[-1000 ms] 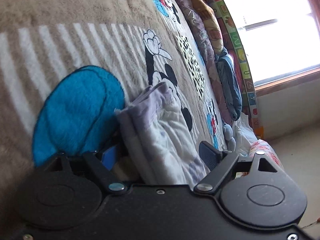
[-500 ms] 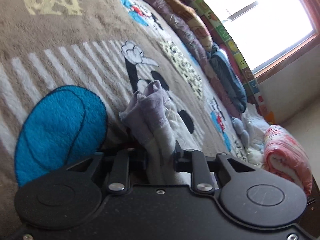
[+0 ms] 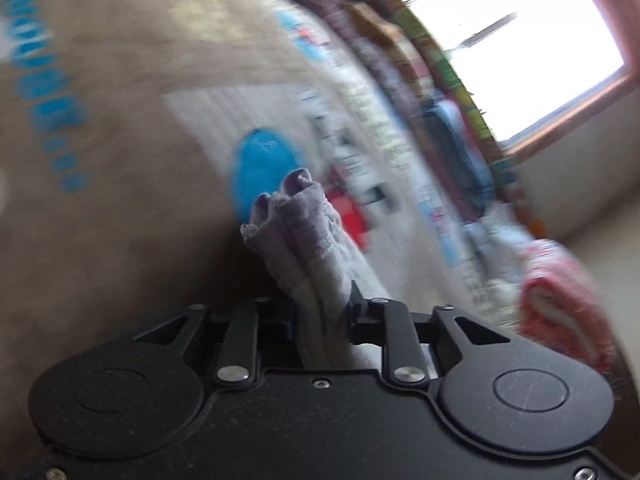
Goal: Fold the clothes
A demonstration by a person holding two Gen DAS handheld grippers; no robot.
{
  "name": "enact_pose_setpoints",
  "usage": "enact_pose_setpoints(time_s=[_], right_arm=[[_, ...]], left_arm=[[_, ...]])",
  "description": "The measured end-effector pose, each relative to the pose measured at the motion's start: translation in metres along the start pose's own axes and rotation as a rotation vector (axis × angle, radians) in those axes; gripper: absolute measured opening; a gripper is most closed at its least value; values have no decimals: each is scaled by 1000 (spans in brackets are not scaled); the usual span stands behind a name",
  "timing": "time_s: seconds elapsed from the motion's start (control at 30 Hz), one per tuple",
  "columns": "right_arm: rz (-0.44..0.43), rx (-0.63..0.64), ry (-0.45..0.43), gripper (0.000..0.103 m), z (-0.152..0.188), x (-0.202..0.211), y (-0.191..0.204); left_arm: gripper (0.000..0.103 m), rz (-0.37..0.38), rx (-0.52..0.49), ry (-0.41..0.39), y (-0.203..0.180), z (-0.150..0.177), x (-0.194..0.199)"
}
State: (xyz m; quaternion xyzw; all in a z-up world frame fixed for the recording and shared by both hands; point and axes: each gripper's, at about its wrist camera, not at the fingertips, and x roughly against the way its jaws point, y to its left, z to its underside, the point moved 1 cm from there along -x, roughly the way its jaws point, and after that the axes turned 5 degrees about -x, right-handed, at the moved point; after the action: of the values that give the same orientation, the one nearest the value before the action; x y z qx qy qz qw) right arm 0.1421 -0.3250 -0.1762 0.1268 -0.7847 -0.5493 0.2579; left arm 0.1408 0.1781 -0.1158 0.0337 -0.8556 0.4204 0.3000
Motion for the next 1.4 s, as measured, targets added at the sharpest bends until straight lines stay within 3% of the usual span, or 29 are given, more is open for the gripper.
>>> enact_pose_setpoints(time_s=[0.03, 0.07, 0.1, 0.17, 0.23, 0.33, 0.43, 0.5, 0.53, 0.63, 0.7, 0.77, 0.87, 0.97, 1.1, 1.27, 1.33, 1.4], right_arm=[[51, -1, 26, 43, 6, 1, -7], [87, -2, 27, 38, 10, 3, -13], [79, -2, 21, 38, 13, 9, -14], [93, 30, 2, 49, 14, 19, -8], [134, 133, -48, 56, 15, 33, 4], [204, 285, -129, 56, 18, 49, 17], [211, 492, -187, 55, 25, 53, 39], [187, 611, -178, 55, 34, 47, 51], [175, 666, -169, 55, 39, 44, 57], [189, 735, -114, 55, 51, 27, 58], [281, 726, -26, 56, 55, 6, 42], [271, 687, -39, 56, 55, 6, 33], [271, 689, -36, 56, 53, 13, 40], [244, 636, -77, 56, 48, 30, 39], [213, 558, -119, 57, 38, 46, 37], [181, 545, -123, 57, 36, 54, 37], [176, 540, -111, 57, 36, 52, 37], [175, 544, -104, 57, 37, 51, 38]], left_arm=[[40, -21, 33, 20, 11, 3, 3], [43, -38, 50, 7, 16, 3, 12], [44, -66, 17, -37, 13, 2, 26], [45, -126, -92, -138, 3, 1, 52], [45, -110, -171, -190, -6, 5, 65], [45, -59, -263, -209, -22, 15, 65], [45, -30, -402, -234, -44, 28, 50], [45, -20, -488, -249, -55, 38, 36], [45, -30, -534, -253, -59, 41, 25], [61, -136, -648, -88, -53, 57, -22], [64, -163, -714, -95, -56, 64, -29], [65, -164, -746, -115, -59, 66, -29], [65, -83, -651, -147, -46, 56, -10], [65, -71, -560, -208, -43, 45, 16], [68, -5, -313, -222, -21, 28, 47], [71, 110, 109, -98, 30, 25, 41], [71, 122, 170, -67, 35, 28, 35], [71, 109, 141, -62, 29, 29, 33]])
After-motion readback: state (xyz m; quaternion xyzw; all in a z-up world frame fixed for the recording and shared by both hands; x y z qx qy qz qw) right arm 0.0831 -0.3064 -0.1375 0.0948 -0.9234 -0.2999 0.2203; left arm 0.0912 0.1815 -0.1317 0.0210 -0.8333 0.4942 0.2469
